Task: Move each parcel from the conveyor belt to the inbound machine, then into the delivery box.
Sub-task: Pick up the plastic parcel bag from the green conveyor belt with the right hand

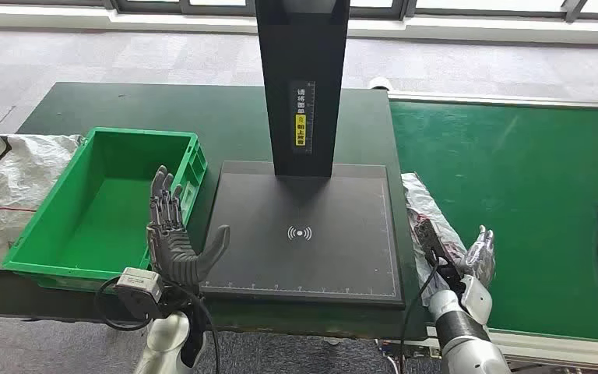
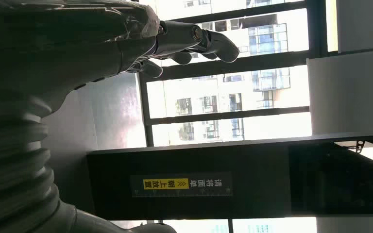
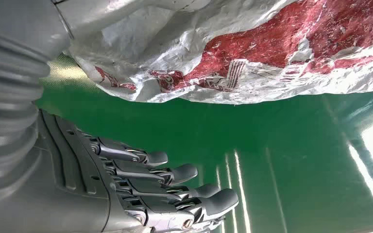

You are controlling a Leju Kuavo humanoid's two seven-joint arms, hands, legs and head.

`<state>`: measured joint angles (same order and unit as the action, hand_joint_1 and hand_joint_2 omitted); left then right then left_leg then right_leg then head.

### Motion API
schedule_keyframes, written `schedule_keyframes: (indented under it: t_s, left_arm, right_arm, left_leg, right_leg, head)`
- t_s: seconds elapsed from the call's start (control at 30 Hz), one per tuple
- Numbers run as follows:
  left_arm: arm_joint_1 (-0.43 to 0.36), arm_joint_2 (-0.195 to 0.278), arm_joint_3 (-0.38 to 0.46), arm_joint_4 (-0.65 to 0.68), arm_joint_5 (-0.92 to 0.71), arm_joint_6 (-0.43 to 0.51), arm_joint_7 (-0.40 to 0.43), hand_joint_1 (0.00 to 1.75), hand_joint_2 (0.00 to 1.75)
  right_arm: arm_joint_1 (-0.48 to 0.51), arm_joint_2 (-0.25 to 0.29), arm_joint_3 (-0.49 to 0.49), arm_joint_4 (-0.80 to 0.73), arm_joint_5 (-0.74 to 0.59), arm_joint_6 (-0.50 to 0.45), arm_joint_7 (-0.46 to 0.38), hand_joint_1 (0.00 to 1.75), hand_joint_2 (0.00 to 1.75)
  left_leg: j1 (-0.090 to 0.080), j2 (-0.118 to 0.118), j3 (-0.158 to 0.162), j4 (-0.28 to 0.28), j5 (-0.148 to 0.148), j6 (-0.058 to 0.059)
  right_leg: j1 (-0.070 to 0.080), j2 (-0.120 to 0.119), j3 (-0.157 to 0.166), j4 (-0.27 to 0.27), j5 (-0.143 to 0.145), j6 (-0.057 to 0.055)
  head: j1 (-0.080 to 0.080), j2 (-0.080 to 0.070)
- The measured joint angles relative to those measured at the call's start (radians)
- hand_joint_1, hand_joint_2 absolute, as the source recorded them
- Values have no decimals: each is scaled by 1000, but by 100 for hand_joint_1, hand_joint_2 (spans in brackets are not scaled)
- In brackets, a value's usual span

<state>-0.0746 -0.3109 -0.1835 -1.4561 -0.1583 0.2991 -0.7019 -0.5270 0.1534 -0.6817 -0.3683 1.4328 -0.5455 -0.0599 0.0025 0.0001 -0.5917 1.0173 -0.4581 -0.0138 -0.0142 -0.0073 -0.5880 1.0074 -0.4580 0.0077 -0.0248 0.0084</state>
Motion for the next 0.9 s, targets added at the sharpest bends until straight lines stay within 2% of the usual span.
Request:
schedule_keyframes:
  t_s: [0.2, 0.3, 0.33, 0.43, 0.47, 0.9]
  left_arm:
    - [0, 0, 0, 0, 0, 0, 0, 0, 175]
    - [0, 0, 0, 1, 0, 1, 0, 0, 175]
    - [0, 0, 0, 1, 1, 1, 0, 0, 175]
    - [0, 0, 0, 1, 2, 2, 0, 0, 175]
    - [0, 0, 0, 1, 2, 2, 0, 0, 175]
    - [0, 0, 0, 2, 7, -4, 0, 0, 175]
  right_arm:
    - [0, -1, 0, 5, 6, 16, 8, 0, 175]
    - [-1, -2, 0, 9, 36, 64, 59, 0, 175]
    - [-1, -2, 2, 12, 49, 82, 82, 18, 175]
    - [0, -3, 11, 19, 75, 132, 125, 149, 175]
    - [0, -4, 12, 21, 80, 145, 133, 175, 175]
    - [-1, -12, 17, 29, 88, 184, 143, 175, 175]
  left_leg:
    - [0, 0, 0, 0, 0, 0]
    - [0, 0, 0, 0, 0, 0]
    - [0, 0, 0, 0, 0, 0]
    - [0, 0, 0, 0, 0, 0]
    - [0, 0, 0, 0, 0, 0]
    - [0, 0, 0, 0, 0, 0]
  right_leg:
    - [0, 0, 0, 0, 0, 0]
    - [0, 0, 0, 0, 0, 0]
    - [0, 0, 0, 0, 0, 0]
    - [0, 0, 0, 0, 0, 0]
    - [0, 0, 0, 0, 0, 0]
    - [0, 0, 0, 0, 0, 0]
  head:
    - [0, 0]
    - [0, 0]
    - [0, 0]
    - [0, 0]
    - [0, 0]
    - [0, 0]
